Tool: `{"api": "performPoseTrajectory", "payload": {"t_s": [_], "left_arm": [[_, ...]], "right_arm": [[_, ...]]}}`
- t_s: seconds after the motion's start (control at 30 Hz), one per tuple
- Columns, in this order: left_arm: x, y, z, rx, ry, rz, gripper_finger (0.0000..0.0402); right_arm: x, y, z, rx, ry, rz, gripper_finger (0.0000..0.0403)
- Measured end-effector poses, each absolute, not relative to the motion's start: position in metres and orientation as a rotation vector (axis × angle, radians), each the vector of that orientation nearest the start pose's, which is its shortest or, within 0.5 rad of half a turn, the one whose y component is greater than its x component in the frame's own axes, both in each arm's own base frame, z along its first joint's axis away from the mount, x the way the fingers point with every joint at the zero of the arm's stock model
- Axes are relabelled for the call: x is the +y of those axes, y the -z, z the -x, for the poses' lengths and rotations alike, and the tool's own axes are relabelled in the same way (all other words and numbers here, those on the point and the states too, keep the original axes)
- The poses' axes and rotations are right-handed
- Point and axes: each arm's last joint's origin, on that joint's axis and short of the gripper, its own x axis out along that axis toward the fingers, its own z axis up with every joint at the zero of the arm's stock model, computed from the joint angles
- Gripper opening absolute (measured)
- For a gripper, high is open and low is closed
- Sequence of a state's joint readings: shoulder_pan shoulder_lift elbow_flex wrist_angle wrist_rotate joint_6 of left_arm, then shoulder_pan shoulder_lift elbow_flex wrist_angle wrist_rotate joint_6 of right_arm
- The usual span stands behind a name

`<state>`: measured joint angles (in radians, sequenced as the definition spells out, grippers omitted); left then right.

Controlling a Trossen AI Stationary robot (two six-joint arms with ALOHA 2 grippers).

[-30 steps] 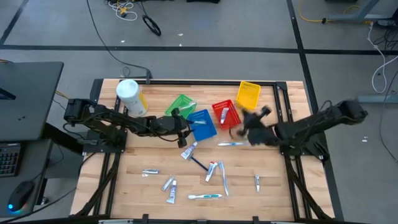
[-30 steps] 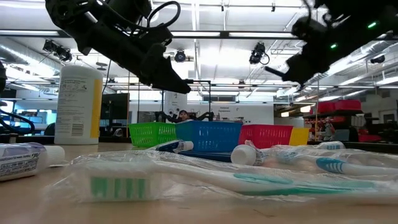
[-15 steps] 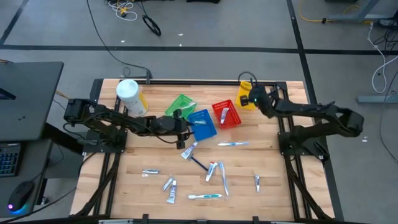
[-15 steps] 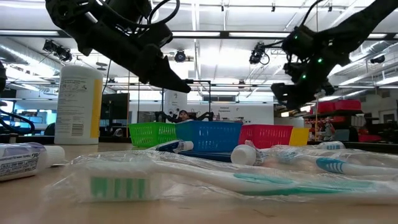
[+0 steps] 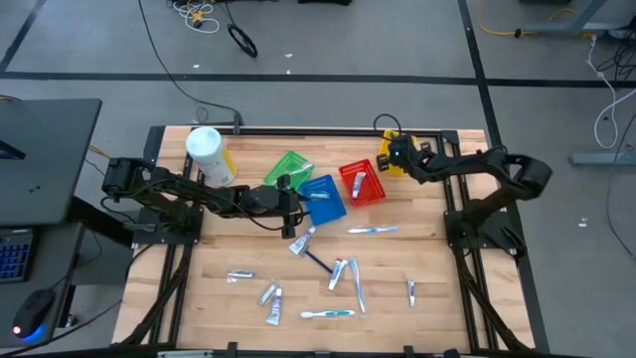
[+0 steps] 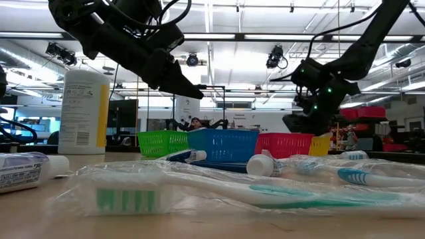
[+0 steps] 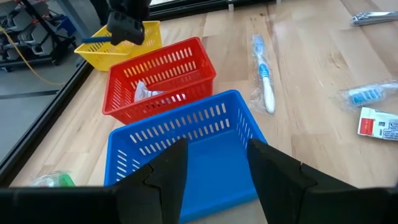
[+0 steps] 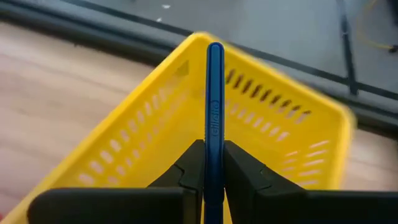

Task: Pick & Place Travel size toiletries
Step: Put the right black razor into the yellow bin, then put the green toothbrush into the green bin

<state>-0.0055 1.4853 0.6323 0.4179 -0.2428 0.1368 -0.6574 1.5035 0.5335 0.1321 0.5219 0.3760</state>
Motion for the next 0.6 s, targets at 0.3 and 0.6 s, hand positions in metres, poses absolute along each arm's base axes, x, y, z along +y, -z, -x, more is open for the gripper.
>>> {"api": "performPoseTrajectory", "payload": {"t_s": [0.3, 0.6], "left_arm": [[0.005, -0.181, -0.291, 0.449, -0.206, -0.187, 0.0176], [0.005, -0.181, -0.291, 0.446, -0.210, -0.161, 0.0176]], "right_arm": [[-0.174, -0.125, -0.186, 0.698, 1.179, -0.435, 0.0094], [-0.172, -0.142, -0.184, 0.665, 1.144, -0.354, 0.0143]]}}
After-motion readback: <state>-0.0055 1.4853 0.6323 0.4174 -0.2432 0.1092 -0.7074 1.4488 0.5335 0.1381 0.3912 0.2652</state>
